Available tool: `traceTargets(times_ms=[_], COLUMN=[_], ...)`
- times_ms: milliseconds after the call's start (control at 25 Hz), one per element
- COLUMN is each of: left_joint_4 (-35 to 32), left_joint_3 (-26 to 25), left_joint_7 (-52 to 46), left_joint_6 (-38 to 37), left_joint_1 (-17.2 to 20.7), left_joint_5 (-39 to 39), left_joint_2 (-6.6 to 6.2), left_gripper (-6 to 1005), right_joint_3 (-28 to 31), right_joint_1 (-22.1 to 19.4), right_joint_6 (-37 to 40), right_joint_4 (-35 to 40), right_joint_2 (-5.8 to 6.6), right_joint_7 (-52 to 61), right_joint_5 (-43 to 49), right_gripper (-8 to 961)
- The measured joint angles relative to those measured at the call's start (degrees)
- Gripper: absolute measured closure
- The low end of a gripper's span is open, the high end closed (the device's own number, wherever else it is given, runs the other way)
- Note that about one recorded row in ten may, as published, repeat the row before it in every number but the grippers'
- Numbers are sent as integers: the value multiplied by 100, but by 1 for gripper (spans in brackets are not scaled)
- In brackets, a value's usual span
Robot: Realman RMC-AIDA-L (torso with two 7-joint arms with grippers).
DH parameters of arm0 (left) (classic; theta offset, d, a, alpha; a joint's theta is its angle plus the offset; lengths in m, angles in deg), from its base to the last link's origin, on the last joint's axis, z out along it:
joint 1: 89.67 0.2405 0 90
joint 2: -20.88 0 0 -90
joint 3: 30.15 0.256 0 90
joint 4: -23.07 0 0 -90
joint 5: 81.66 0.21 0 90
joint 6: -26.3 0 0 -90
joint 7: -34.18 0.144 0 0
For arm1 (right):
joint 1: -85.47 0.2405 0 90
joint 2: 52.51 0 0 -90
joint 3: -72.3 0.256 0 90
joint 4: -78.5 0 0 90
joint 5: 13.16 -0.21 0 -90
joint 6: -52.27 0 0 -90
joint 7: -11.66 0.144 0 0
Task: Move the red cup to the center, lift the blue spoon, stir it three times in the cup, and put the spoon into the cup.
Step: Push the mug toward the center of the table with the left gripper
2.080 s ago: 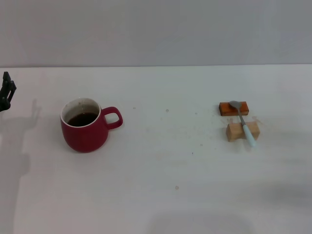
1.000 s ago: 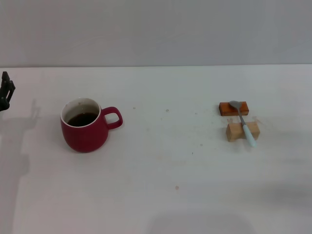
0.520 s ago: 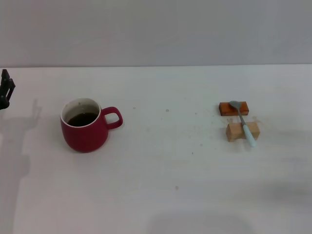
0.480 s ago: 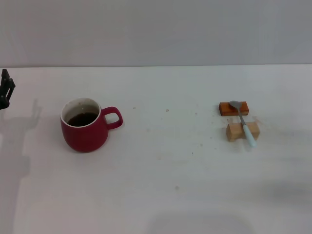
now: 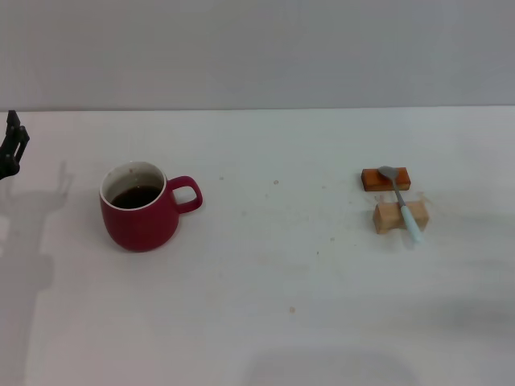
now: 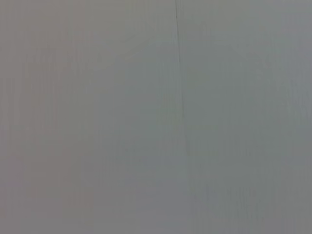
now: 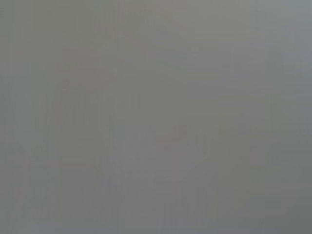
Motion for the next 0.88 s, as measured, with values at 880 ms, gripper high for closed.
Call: traceTargets(times_ms=[880], left_joint_4=[5], left_joint_3=[0], left_joint_7=[-4], left_joint_6=[-25], left_joint_1=[38], left_joint_5=[-2], left_joint_2=[2], left_gripper=[154], right_joint_3=[-3], right_joint_1=[129], right_joint_6=[-23], right_joint_4=[61], right_joint_2=[9], right_joint_7=[2], right_joint_5=[-17], right_gripper=[142])
